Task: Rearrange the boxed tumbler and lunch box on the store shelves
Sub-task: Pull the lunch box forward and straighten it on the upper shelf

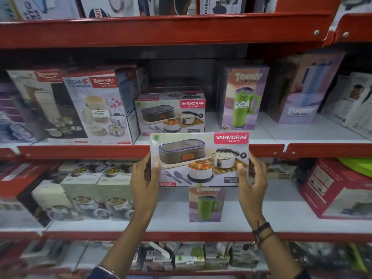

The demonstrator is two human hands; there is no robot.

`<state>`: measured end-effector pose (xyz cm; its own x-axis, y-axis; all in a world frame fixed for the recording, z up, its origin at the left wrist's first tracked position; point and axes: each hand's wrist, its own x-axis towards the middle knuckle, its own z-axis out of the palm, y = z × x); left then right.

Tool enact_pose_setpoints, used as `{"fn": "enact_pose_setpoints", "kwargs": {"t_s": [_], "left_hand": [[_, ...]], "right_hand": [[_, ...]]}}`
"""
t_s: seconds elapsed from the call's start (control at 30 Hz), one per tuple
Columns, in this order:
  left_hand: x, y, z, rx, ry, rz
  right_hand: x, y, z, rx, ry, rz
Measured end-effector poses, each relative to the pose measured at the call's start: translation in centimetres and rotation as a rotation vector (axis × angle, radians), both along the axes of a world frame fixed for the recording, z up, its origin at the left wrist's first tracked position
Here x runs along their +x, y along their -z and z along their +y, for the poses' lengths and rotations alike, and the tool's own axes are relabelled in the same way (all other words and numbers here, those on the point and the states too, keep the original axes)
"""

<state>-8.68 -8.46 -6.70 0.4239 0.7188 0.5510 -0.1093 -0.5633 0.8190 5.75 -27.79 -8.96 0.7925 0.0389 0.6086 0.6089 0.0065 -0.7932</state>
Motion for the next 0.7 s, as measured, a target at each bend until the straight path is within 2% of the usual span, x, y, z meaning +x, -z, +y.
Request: {"fn": "enact_pose_setpoints", "kwargs": {"t_s": [0.17,0.37,0.53,0.6,0.7], "left_hand": [[-0.5,0.2,0.4,-0.018,-0.039,0.023],[-0.4,-2.0,1.7,0.116,-0.121,0.039],[1.6,-4.7,3.5,0.272,-0.135,0.074],[2.8,-5.3,4.4,0.344,-0.146,0.107],[4.4,-5.1,6.0,0.353,-0.11,0.122]], "right_hand": [[-0.5,-0.3,0.5,0.013,-0.002,-0.014],[0.2,-3.1,2.0,0.039,-0.003,-0.098],[1.9,-6.4,5.3,-0.026,0.019,-0.195],[2.8,-7.0,6.8,-0.035,0.032,-0.195],[4.3,-7.0,8.8,-0.053,0.01,-0.155]]}}
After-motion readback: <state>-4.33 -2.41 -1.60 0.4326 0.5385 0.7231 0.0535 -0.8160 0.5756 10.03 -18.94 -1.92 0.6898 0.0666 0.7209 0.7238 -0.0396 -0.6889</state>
